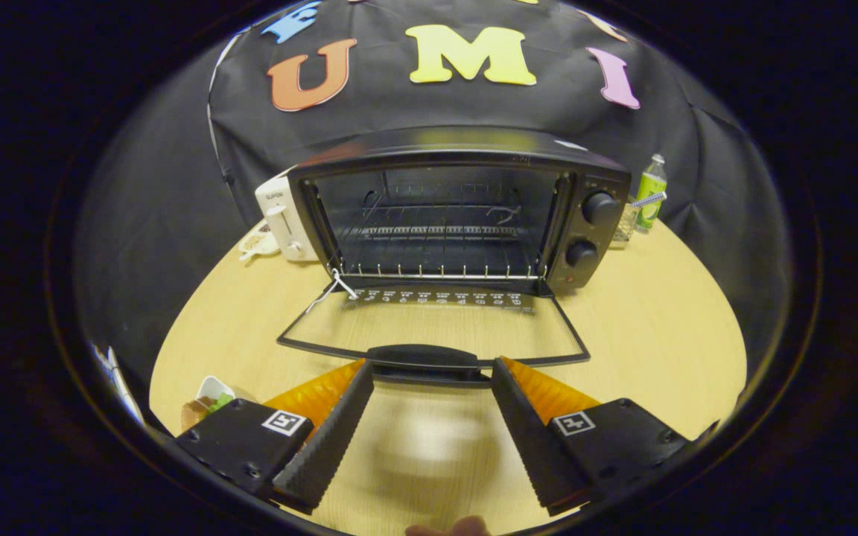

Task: Open the toaster oven, put the food inside, and close the toaster oven door.

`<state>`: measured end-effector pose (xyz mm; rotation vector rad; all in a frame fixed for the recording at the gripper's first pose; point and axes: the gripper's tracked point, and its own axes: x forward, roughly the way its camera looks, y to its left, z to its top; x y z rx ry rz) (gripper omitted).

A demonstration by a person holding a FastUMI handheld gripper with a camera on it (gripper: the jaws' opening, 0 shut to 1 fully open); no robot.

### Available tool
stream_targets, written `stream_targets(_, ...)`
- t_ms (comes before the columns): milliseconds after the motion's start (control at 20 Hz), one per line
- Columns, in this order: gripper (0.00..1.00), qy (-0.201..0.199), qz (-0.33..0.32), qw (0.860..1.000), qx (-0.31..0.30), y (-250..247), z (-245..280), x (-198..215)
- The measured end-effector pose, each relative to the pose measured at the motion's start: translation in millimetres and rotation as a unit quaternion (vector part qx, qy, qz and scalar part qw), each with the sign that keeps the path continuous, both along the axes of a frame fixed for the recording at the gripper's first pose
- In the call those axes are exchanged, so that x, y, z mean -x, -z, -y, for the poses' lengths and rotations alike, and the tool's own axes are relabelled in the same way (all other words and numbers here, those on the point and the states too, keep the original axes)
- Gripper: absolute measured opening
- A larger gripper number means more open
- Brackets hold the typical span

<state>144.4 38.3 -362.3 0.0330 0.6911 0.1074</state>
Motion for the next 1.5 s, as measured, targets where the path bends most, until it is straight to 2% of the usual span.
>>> stream_targets(300, 1.00, -0.044, 0.069, 0.997, -0.015, -88.7, 7.1, 31.6)
stream_targets(450, 1.00, -0.077, 0.075, 0.993, -0.047, -129.1, 12.5, 50.7)
stream_targets(650, 1.00, -0.115, 0.054, 0.989, -0.078, -151.8, 8.3, 72.8)
stream_targets(850, 1.00, -0.164, 0.001, 0.981, -0.107, -142.5, -22.0, 101.0)
stream_targets(1100, 1.00, -0.227, -0.100, 0.957, -0.151, -90.3, -82.4, 133.0)
stream_targets(1200, 1.00, -0.240, -0.134, 0.947, -0.165, -69.1, -105.4, 141.4)
stream_targets(1300, 1.00, -0.237, -0.181, 0.932, -0.204, -53.8, -126.7, 152.0)
stream_targets(1500, 0.98, -0.200, -0.261, 0.909, -0.256, -19.0, -156.9, 156.6)
